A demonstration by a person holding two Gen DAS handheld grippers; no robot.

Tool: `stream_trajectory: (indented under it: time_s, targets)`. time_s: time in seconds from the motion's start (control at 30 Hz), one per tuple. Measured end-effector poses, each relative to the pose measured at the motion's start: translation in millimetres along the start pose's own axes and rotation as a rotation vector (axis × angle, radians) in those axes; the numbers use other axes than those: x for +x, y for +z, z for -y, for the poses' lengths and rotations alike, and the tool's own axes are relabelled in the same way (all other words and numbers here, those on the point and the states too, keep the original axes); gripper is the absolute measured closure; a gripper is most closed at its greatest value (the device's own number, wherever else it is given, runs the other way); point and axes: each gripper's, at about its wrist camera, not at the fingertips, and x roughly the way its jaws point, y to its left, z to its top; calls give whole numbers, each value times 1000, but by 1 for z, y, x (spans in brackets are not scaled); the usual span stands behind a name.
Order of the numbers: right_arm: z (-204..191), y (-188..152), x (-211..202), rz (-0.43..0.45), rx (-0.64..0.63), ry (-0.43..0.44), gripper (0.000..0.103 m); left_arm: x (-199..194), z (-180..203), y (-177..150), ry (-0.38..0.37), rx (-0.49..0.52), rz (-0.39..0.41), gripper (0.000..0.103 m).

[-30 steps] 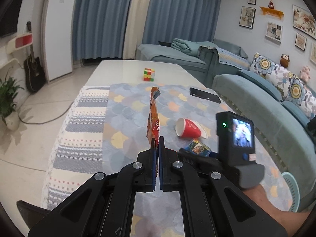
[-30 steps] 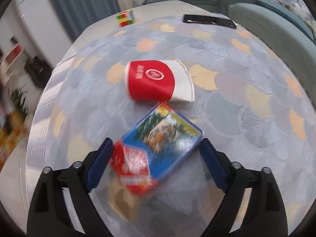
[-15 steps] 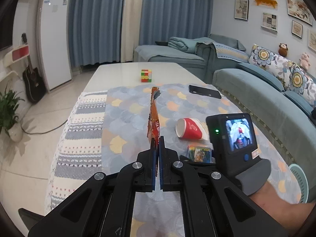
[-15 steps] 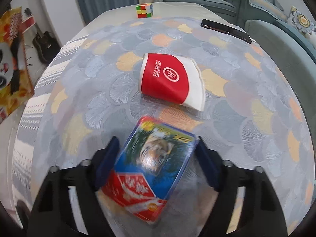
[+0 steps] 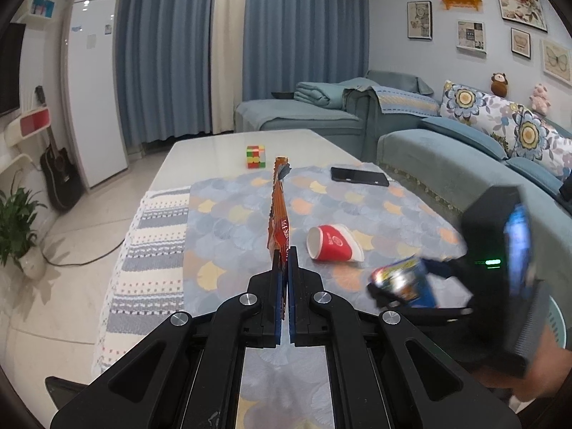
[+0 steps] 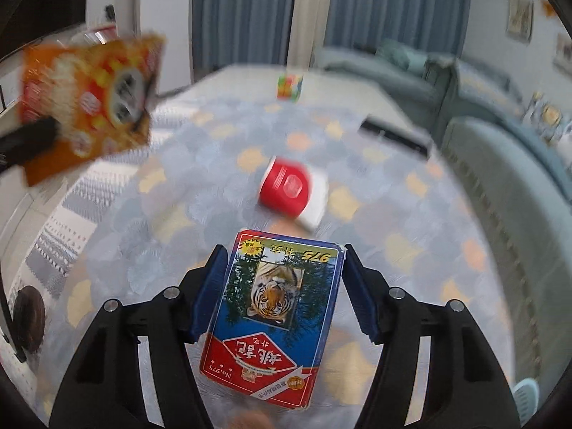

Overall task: Collect trash
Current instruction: 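Grasp the tiger playing-card box with the right gripper, then carry the card box and orange bag to the basket and open both grippers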

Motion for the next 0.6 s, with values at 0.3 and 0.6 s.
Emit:
stream_trajectory:
  time_s: [0.3, 0.6]
  targets:
    - [36, 15, -68, 172, 16, -63, 43, -10, 32, -1, -7, 85, 54, 103]
    - [76, 12, -106, 205, 117, -62, 43, -9, 56, -8, -31, 148, 63, 102]
